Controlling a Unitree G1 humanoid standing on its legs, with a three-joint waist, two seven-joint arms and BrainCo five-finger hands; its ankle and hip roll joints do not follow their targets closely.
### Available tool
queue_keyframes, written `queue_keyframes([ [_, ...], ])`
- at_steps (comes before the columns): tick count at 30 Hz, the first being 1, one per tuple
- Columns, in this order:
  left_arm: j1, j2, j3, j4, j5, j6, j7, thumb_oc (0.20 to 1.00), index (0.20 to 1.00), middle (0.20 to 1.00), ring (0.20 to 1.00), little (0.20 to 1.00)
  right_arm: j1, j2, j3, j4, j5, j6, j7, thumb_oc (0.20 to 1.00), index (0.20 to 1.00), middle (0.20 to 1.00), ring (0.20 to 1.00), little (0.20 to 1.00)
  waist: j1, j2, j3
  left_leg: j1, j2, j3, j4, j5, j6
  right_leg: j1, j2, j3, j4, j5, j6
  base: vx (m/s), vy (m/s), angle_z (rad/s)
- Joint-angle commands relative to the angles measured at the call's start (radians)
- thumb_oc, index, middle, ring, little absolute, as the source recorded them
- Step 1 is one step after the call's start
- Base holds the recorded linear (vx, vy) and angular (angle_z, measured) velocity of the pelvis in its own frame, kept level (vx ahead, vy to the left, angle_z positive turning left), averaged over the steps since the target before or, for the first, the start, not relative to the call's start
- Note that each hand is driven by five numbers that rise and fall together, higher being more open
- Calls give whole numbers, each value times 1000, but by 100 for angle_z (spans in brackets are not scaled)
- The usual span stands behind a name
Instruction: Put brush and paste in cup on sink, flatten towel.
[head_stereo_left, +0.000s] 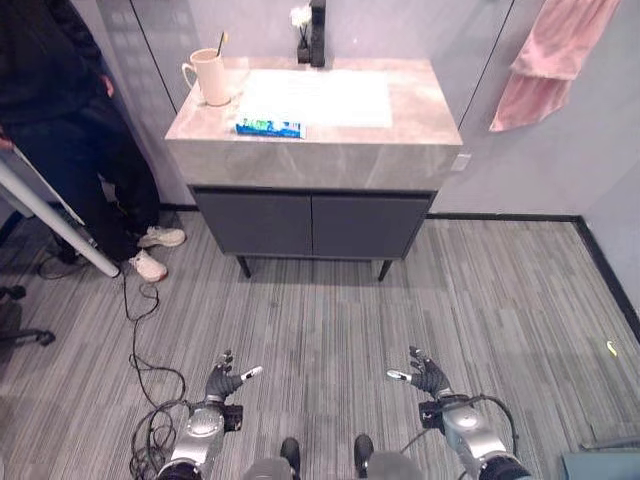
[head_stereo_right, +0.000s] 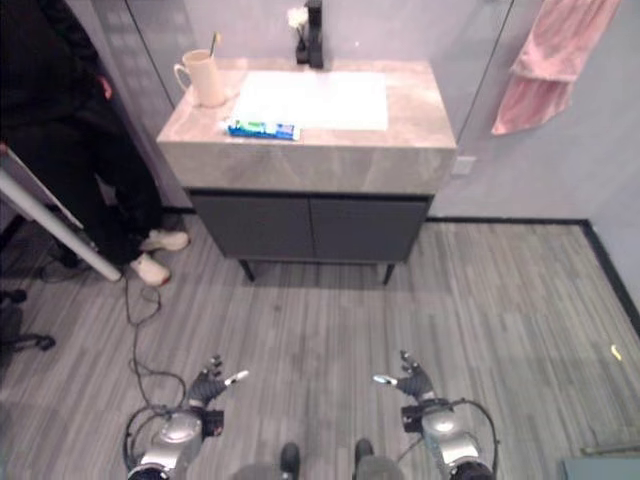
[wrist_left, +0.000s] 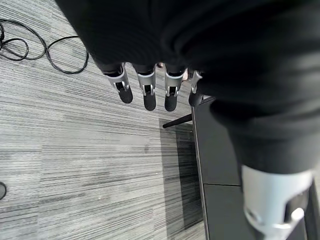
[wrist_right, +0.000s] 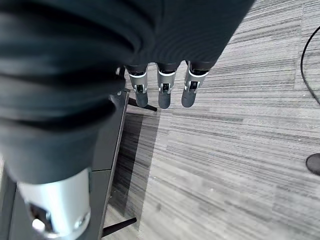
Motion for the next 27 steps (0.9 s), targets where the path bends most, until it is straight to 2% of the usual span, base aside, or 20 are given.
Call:
queue_keyframes([
  [1, 2, 27, -37, 11, -22, -56, 33, 1000, 1000, 1000, 1000, 1000, -5, -3, 18, -39, 29, -58, -18, 1000, 1000, 1000, 1000, 1000, -13, -14, -63, -69, 7, 4, 153, -59, -20, -5, -20, -40, 4, 72, 52, 0, 0, 0],
  [15, 9, 32, -76, -32, 2, -63, 18, 1000, 1000, 1000, 1000, 1000, -40, 15, 52, 0, 64, -57, -9, 1000, 1000, 1000, 1000, 1000, 3, -12, -50, -36, -12, 31, 147, -75, 7, 26, -31, -10, -50, 97, 65, 28, 64, -3],
  [18, 27, 43, -75, -63, 20, -66, 16, 1000, 1000, 1000, 1000, 1000, -45, 21, 65, 3, 62, -50, -1, 1000, 1000, 1000, 1000, 1000, 13, 0, -47, 7, -46, 45, 80, -67, 35, 41, -51, 25, -72, 121, 86, 112, 295, -18],
  [19, 39, 52, -64, -89, 28, -62, 17, 1000, 1000, 1000, 1000, 1000, -38, 21, 67, -18, 54, -46, 1, 1000, 1000, 1000, 1000, 1000, 10, 4, -42, 36, -68, 45, 38, -59, 54, -1, -70, 50, 13, 183, 96, 84, 262, -34],
  [20, 39, 52, -64, -89, 28, -62, 17, 1000, 1000, 1000, 1000, 1000, -38, 21, 67, -18, 54, -46, 1, 1000, 1000, 1000, 1000, 1000, 11, 4, -43, 36, -68, 46, 38, -58, 54, -3, -70, 51, 15, 182, 96, 63, 246, -23],
  [22, 38, 57, -67, -99, 37, -57, 17, 1000, 1000, 1000, 1000, 1000, -39, 22, 72, -30, 46, -44, -4, 1000, 1000, 1000, 1000, 1000, 6, 9, -29, 61, -85, 43, 13, -53, 70, -48, -84, 66, 97, 257, 91, 20, 138, -11],
  [23, 38, 57, -67, -99, 37, -57, 17, 1000, 1000, 1000, 1000, 1000, -39, 22, 72, -30, 46, -44, -4, 1000, 1000, 1000, 1000, 1000, 6, 9, -29, 61, -85, 43, 13, -53, 70, -48, -84, 66, 97, 257, 91, 14, 133, -12],
  [25, 39, 62, -67, -109, 49, -50, 11, 1000, 1000, 1000, 1000, 1000, -37, 21, 72, -48, 48, -42, 0, 1000, 1000, 1000, 1000, 1000, -2, 17, -21, 81, -84, 36, -11, -52, 81, -85, -65, 69, 153, 250, 80, 102, 139, -1],
  [26, 44, 65, -65, -99, 60, -47, 5, 1000, 1000, 1000, 1000, 1000, -24, 18, 70, -63, 45, -44, 5, 1000, 1000, 1000, 1000, 1000, -17, 19, -28, 97, -95, 20, -30, -55, 85, -109, -8, 82, 122, 215, 74, 206, 141, -6],
  [27, 43, 65, -62, -93, 63, -47, 8, 1000, 1000, 1000, 1000, 1000, -21, 16, 70, -71, 43, -44, 4, 1000, 1000, 1000, 1000, 1000, -21, 18, -28, 107, -99, 23, -40, -59, 88, -128, -1, 64, 102, 210, 72, 236, 100, -12],
])
